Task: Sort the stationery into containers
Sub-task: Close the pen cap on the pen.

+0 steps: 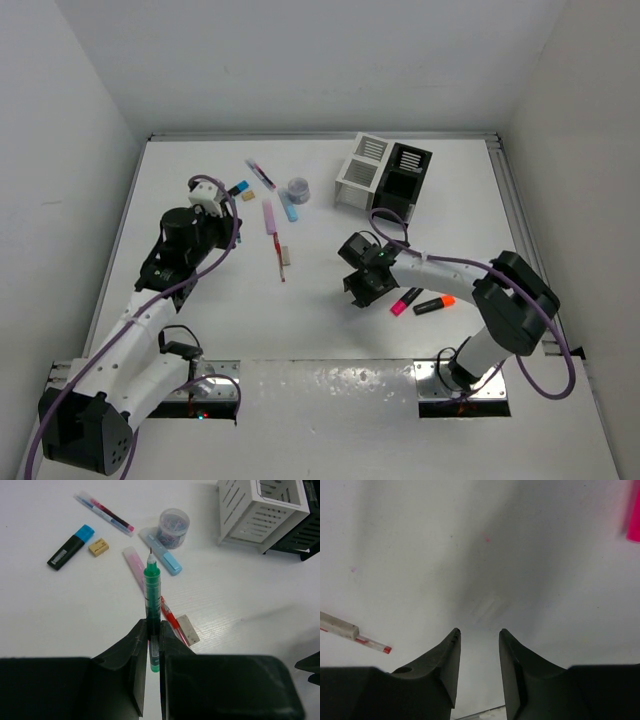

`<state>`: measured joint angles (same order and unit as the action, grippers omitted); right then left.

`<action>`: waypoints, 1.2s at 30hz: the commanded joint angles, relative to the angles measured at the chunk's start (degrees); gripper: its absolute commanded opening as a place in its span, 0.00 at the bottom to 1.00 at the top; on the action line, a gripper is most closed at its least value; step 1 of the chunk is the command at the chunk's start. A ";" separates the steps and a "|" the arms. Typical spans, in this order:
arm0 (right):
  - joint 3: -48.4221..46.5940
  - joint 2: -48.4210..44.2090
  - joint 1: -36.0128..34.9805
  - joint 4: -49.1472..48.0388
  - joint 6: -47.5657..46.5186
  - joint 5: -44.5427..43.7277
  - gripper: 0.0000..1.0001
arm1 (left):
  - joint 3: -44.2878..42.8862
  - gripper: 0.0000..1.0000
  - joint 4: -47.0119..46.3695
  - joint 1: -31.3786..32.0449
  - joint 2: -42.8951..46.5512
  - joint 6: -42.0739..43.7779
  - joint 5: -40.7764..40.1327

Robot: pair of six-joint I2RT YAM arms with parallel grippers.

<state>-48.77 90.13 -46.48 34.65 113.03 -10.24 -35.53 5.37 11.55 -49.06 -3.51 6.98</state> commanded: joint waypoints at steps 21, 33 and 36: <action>0.08 7.34 0.69 0.33 9.14 0.40 0.15 | 0.55 0.00 -2.11 -0.65 1.60 -0.62 -2.15; -3.49 3.66 2.89 -15.30 -24.38 -7.33 0.00 | 0.20 0.00 -1.85 -0.74 0.72 3.15 6.42; -10.95 1.55 2.62 -19.97 -48.21 -9.18 0.00 | -1.11 0.00 -1.33 -0.65 0.19 9.12 18.35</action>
<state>-51.42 96.18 -43.75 24.34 88.75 -14.72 -34.83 5.43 11.46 -48.73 0.08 12.75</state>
